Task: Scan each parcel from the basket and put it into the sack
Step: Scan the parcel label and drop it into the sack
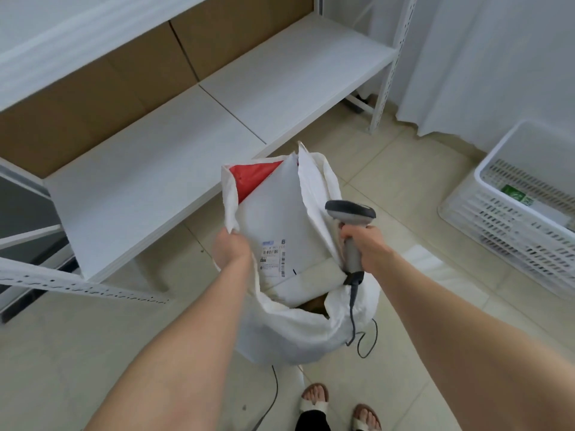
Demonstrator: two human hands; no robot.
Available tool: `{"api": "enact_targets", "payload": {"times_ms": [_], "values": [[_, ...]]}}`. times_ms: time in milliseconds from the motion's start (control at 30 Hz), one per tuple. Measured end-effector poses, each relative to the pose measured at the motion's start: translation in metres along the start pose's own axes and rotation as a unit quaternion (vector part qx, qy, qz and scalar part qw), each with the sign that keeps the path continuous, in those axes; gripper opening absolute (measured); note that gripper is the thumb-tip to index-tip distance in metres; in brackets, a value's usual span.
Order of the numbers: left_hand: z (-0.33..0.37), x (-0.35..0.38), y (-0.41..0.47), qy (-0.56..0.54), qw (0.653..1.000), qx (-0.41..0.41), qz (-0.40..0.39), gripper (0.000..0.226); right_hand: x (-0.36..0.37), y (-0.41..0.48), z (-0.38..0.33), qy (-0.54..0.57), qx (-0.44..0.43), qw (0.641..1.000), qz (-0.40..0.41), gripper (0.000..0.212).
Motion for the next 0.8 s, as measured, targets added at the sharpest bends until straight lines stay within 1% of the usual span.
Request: {"api": "enact_targets", "payload": {"times_ms": [133, 200, 267, 367, 433, 500, 533, 600, 667, 700, 767, 800], "values": [[0.032, -0.044, -0.017, -0.033, 0.997, 0.02, 0.063, 0.029, 0.003, -0.027, -0.039, 0.084, -0.038, 0.996, 0.0, 0.012], [0.035, -0.054, -0.026, -0.043, 0.996, 0.044, 0.072, 0.026, 0.0, -0.035, -0.043, 0.117, -0.055, 0.992, 0.005, 0.015], [0.025, -0.052, -0.031, -0.056, 0.995, 0.057, 0.06, 0.021, -0.004, -0.039, -0.033, 0.112, -0.057, 0.992, 0.017, 0.015], [-0.011, -0.04, -0.026, -0.043, 0.999, 0.011, 0.025, 0.02, -0.011, -0.035, 0.0, 0.089, -0.021, 0.995, 0.047, 0.02], [-0.037, -0.036, -0.018, 0.004, 0.999, -0.031, 0.008, 0.03, -0.018, -0.028, 0.021, 0.111, -0.005, 0.991, 0.072, 0.027], [-0.05, -0.037, -0.012, 0.038, 0.998, -0.048, 0.014, 0.039, -0.022, -0.022, 0.029, 0.123, 0.001, 0.988, 0.091, 0.035], [-0.051, -0.04, -0.012, 0.039, 0.998, -0.047, 0.029, 0.039, -0.021, -0.021, 0.03, 0.122, -0.001, 0.988, 0.097, 0.037], [-0.042, -0.041, -0.014, 0.036, 0.997, -0.032, 0.056, 0.032, -0.019, -0.022, 0.026, 0.124, -0.004, 0.987, 0.098, 0.035], [-0.029, -0.039, -0.015, 0.017, 0.998, -0.034, 0.054, 0.028, -0.02, -0.025, 0.023, 0.116, -0.008, 0.988, 0.101, 0.032], [-0.028, -0.036, -0.016, 0.004, 0.998, -0.049, 0.034, 0.029, -0.021, -0.028, 0.023, 0.103, -0.001, 0.99, 0.099, 0.027], [-0.031, -0.033, -0.013, 0.003, 0.996, -0.087, -0.013, 0.034, -0.023, -0.03, 0.029, 0.068, 0.021, 0.993, 0.095, 0.01], [-0.034, -0.031, -0.011, 0.012, 0.994, -0.103, -0.031, 0.036, -0.023, -0.03, 0.033, 0.064, 0.03, 0.993, 0.093, 0.01]]}}
Point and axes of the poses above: each hand's wrist, its own y-axis towards the middle knuckle, its own x-axis out of the palm, z = x × y, the point moved 1 cm from there along y, towards the middle knuckle, and after that the axes turned 11 degrees about y, right-handed, at the moved point
